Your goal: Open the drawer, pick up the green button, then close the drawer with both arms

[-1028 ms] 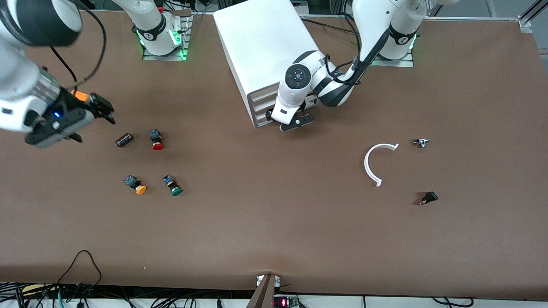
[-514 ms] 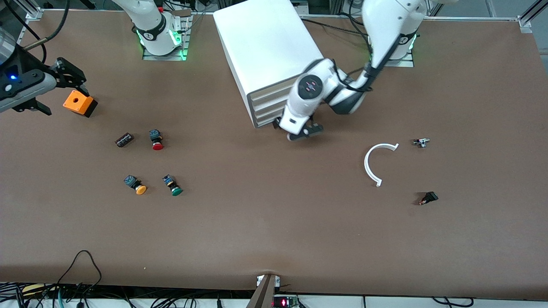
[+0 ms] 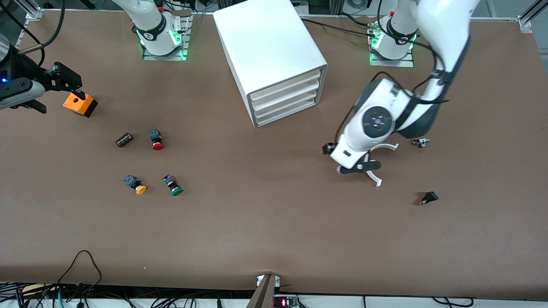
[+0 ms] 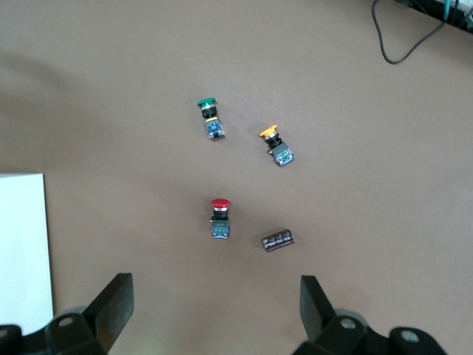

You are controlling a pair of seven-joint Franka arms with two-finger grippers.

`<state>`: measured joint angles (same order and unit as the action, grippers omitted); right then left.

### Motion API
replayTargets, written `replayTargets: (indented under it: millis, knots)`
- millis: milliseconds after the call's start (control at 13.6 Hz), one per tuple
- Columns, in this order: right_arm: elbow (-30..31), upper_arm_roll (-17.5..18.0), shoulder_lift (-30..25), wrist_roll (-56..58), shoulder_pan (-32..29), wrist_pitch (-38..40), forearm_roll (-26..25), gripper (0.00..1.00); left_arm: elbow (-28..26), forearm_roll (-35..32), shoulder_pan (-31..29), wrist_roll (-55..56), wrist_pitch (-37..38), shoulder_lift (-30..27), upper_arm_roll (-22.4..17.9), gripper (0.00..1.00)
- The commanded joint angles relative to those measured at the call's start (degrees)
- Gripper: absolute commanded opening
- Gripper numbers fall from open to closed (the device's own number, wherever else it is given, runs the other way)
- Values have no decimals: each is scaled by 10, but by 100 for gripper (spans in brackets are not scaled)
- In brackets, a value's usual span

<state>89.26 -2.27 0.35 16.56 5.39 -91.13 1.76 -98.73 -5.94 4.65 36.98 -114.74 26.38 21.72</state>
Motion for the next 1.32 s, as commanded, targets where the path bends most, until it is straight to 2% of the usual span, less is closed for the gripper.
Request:
replayTargets:
  millis: [0,220,440,587,807,881,1028,1248]
  knots:
    - [-17,0,6,-49,-4,5,18,100,-9,-12,-52,-79,56,-61,7,100]
    - [-17,2,20,-46,-1,-3,16,100,5,-11,-113,-166,114,-105,7,100]
    - [-20,2,23,-36,-2,1,14,100,41,-5,-102,-267,169,-142,-68,100]
    - [-20,5,20,-40,0,3,10,100,81,-2,-67,-348,213,-147,-146,100]
    - [-20,1,21,-38,-3,3,10,100,85,36,-65,-425,215,-172,-211,100]
    - [-20,1,22,-37,-3,3,11,100,85,46,-65,-433,215,-179,-222,100]
    - [-18,2,22,-37,-3,4,14,100,85,47,-68,-428,222,-197,-223,100]
    - [-19,5,21,-37,-2,4,15,100,85,89,-75,-391,245,-209,-223,100]
